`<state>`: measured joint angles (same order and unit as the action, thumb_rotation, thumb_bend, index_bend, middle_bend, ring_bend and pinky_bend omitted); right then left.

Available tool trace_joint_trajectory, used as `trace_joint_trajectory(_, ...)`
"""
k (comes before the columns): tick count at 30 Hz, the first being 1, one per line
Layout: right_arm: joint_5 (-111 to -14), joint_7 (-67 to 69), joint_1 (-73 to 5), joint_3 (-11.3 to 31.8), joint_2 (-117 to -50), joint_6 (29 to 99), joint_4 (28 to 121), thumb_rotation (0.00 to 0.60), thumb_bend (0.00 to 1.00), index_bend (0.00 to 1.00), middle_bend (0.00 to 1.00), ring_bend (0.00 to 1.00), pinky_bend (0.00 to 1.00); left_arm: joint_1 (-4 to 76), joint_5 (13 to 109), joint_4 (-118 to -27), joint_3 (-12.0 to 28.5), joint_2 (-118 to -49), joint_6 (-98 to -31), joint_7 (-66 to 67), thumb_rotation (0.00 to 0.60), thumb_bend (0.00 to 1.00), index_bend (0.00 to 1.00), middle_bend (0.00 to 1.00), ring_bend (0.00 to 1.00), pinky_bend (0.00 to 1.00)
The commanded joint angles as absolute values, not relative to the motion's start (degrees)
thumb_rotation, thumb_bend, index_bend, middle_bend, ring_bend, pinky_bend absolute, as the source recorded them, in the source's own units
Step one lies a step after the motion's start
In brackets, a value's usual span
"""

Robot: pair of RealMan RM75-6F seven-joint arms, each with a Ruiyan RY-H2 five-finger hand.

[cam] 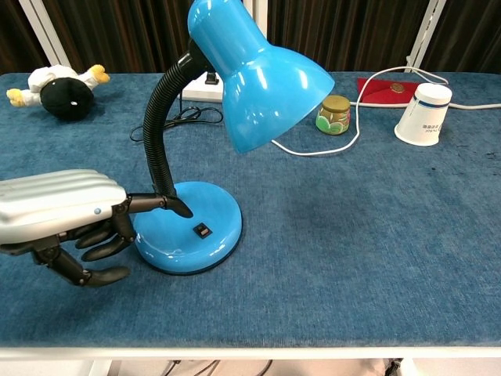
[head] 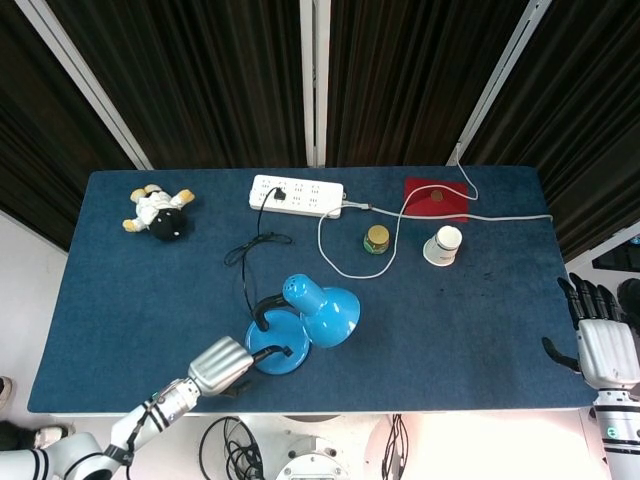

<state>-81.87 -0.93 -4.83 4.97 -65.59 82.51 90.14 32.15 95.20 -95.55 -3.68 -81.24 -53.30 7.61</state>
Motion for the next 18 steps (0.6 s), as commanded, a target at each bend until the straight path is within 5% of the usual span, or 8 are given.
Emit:
trace_joint_trajectory(1, -81.86, -0.9, -4.82, 4.93, -65.62, 82.44, 90.06, 0.6, 0.19, 0.0, 0.0, 0.0, 0.0, 32.44, 94.95, -95.36, -3.7, -81.59, -53.17, 7.83, 0.6, 0.37, 0.13, 0.8, 0.76, 0.78)
trace_joint_trajectory(18, -81.92, -0.83, -4.89, 4.6, -65.77, 81.89, 89.66, 0.6, 0.19, 0.0, 0.0, 0.0, 0.0, 34.01, 93.05, -94.34, -4.26, -83.9, -52.1, 9.73, 0.6, 0.37, 0.13, 0.8, 0.76, 0.78)
